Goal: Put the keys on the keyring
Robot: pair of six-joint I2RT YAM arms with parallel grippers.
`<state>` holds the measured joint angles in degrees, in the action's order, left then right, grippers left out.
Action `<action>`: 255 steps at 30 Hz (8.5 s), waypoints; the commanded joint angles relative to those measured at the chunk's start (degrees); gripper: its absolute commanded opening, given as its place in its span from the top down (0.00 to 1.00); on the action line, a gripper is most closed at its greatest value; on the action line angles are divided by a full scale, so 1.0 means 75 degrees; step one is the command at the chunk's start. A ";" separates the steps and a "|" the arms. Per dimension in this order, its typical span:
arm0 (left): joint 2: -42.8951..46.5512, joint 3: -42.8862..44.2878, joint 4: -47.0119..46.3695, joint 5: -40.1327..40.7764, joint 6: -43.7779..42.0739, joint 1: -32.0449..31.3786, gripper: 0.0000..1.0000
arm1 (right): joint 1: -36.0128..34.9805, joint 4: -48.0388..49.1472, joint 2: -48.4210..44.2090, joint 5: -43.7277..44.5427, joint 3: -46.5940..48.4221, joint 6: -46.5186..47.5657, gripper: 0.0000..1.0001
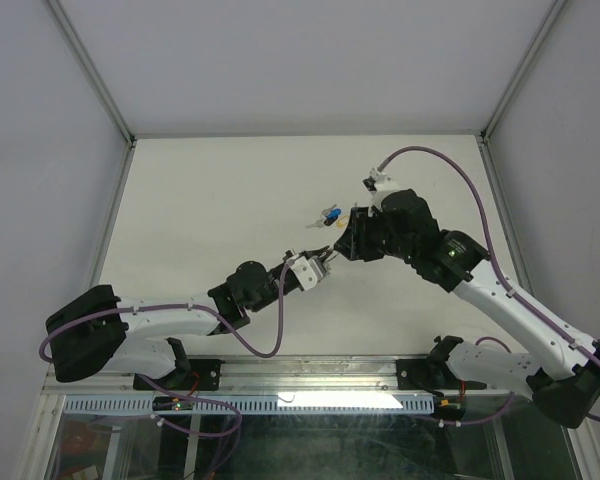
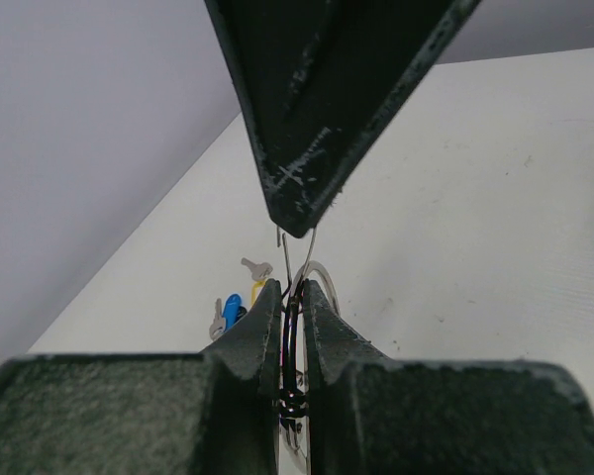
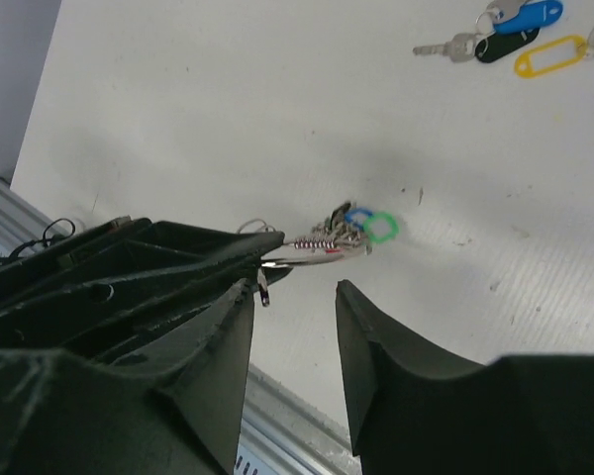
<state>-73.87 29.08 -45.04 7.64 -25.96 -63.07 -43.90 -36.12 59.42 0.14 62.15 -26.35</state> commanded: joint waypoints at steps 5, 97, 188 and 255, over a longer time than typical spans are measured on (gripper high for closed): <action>0.0367 0.0000 -0.0654 0.0023 -0.0112 -0.0099 1.00 | 0.0338 0.0025 -0.0027 -0.1349 0.0129 0.0255 0.60; 0.0345 0.0234 -0.0502 0.0361 0.0034 -0.0136 1.00 | 0.0492 0.1292 -0.0798 -0.1353 -0.0561 0.0931 0.60; 0.0452 0.0270 -0.0201 -0.0140 -0.0230 -0.0251 0.98 | 0.0496 0.2882 -0.0667 -0.2925 -0.1538 0.2233 1.00; 0.0401 0.0324 0.0130 0.0095 -0.0621 -0.0320 0.84 | 0.0498 0.2252 -0.0486 -0.2425 -0.1132 0.1763 1.00</action>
<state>-72.16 28.99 -40.03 7.64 -30.28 -64.93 -40.32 -21.69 57.91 -18.44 51.18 -13.45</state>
